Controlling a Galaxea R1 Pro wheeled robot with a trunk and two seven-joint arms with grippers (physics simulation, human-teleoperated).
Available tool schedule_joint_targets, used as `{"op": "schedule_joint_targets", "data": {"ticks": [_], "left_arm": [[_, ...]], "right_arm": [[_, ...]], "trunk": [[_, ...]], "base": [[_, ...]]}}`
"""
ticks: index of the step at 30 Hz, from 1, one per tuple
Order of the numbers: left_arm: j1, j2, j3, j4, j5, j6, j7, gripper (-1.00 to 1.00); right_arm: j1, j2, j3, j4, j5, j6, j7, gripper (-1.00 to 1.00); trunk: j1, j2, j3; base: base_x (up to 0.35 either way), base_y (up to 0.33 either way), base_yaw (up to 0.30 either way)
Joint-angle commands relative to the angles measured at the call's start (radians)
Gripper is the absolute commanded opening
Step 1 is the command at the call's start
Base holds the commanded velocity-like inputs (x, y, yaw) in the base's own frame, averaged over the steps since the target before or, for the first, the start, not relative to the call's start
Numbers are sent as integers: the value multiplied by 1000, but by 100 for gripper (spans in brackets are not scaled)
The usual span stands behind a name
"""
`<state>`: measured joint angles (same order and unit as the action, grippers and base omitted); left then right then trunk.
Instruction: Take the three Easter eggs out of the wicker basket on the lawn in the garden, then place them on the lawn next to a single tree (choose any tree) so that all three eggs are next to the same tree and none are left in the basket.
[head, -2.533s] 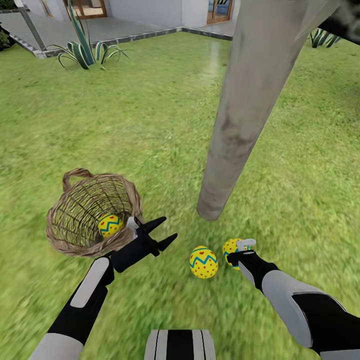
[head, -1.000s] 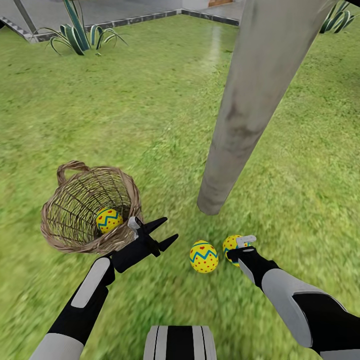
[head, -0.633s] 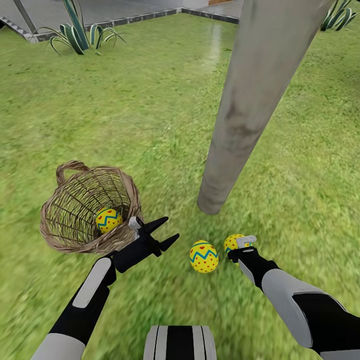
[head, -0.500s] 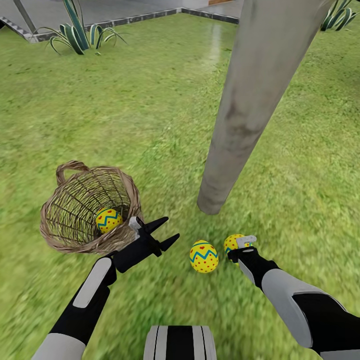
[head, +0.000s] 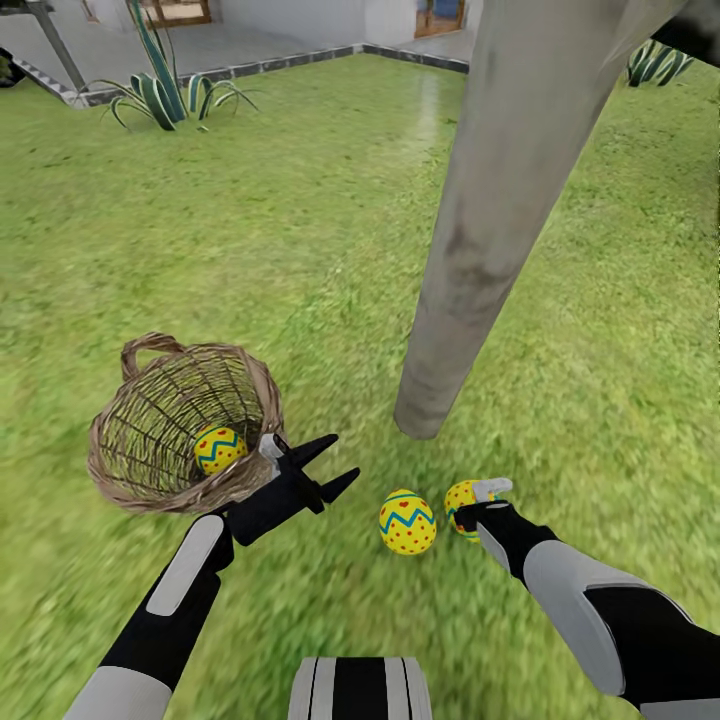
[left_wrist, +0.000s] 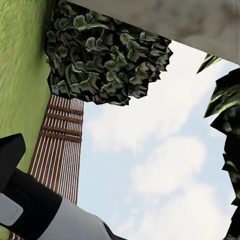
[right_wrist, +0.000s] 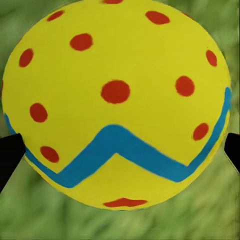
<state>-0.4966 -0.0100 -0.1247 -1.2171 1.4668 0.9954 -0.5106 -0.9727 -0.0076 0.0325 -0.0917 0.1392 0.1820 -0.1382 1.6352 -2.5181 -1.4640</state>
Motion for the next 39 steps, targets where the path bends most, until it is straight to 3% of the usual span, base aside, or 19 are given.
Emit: {"op": "schedule_joint_targets", "data": {"ticks": [1, 15, 18, 20, 25, 31, 32, 39], "left_arm": [[0, 0, 0, 1, -3, 3, -5, 100], [0, 12, 3, -9, -7, 5, -5, 100], [16, 29, 20, -5, 11, -6, -15, 100], [28, 35, 31, -1, 8, -10, -12, 100], [43, 45, 59, -1, 9, -8, -11, 100], [44, 45, 93, 2, 9, -8, -11, 100], [44, 45, 218, 2, 9, -8, -11, 100], [43, 45, 218, 3, 9, -9, -11, 100]], "right_arm": [[0, 0, 3, -2, 9, 8, -1, 100], [0, 0, 3, -9, 9, 16, -6, 100], [-17, 17, -13, -26, -8, 10, -10, 100], [-29, 28, -24, -31, 4, -1, -21, 100], [-57, 56, -45, -60, -24, -29, -46, 100], [-92, 54, -46, -94, -52, -63, -46, 100], [-126, 54, -46, -176, -52, -85, -46, 100], [-127, 50, -46, -181, -53, -85, -47, 100]], "trunk": [[-1, 0, 3], [-7, 3, 58], [-7, 3, 57], [-7, 3, 57], [-7, 3, 57], [-7, 3, 57], [-7, 3, 57], [-7, 3, 57]], "base": [[0, 0, 0], [0, 0, 0], [0, 0, 0], [0, 0, 0], [-215, 0, 0], [-342, 0, 0], [-342, 0, 0], [-343, 0, 0]]}}
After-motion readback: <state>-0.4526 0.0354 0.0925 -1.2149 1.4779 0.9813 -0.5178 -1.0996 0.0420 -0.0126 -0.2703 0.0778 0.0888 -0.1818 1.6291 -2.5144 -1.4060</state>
